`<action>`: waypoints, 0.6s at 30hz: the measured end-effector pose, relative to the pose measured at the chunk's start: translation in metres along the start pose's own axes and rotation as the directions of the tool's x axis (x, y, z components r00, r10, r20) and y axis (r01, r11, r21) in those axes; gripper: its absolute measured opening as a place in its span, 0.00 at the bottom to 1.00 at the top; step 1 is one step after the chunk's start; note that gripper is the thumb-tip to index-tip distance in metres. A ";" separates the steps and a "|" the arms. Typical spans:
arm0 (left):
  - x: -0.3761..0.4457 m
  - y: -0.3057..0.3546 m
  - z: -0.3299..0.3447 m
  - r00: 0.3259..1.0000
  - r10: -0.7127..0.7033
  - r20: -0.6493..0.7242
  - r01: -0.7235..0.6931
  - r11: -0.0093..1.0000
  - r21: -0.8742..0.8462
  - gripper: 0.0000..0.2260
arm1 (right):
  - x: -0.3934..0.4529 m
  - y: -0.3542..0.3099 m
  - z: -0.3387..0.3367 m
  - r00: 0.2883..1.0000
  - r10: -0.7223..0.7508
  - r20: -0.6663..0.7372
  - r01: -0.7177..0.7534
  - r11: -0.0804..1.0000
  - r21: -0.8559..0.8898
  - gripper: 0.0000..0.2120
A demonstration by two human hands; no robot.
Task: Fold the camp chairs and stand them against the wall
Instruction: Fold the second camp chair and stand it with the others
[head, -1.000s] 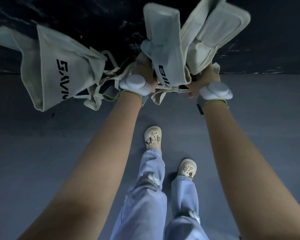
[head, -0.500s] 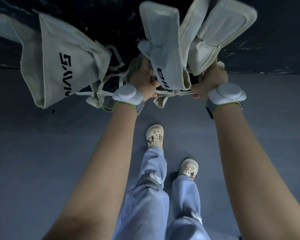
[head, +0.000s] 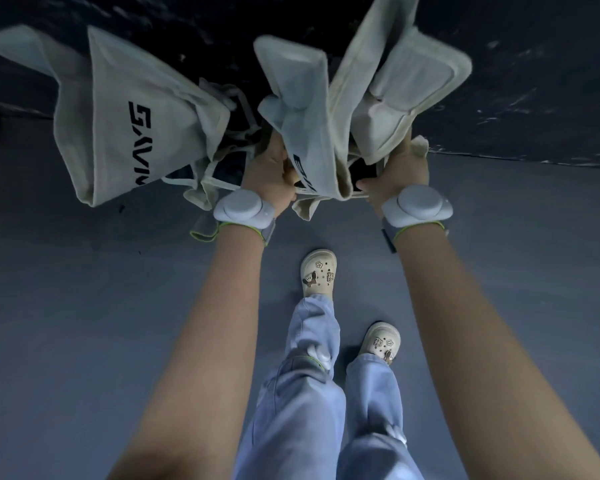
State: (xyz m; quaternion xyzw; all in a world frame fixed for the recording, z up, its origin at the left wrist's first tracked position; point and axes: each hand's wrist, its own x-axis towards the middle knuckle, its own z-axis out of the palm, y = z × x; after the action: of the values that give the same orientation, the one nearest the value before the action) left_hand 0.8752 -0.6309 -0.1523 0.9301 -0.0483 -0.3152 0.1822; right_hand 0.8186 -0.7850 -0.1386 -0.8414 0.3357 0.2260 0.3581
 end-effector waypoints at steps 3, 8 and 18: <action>-0.013 -0.003 -0.009 0.994 0.092 -0.065 -0.090 0.996 0.026 0.15 | -0.010 0.005 0.001 0.997 0.077 -0.009 -0.076 0.996 0.051 0.39; -0.024 -0.017 -0.011 0.937 0.019 -0.349 -0.054 0.995 -0.089 0.11 | -0.020 0.002 0.001 0.995 0.101 0.006 -0.101 0.992 0.075 0.41; -0.033 -0.040 0.002 0.911 -0.063 -0.407 0.049 0.998 -0.045 0.24 | -0.031 0.005 0.018 0.980 0.197 -0.009 -0.189 0.953 0.237 0.39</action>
State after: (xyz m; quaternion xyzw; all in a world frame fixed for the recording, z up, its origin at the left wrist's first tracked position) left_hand 0.8467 -0.5877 -0.1494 0.9732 0.0227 -0.1200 0.1951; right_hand 0.7912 -0.7609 -0.1332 -0.7598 0.4463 0.2049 0.4261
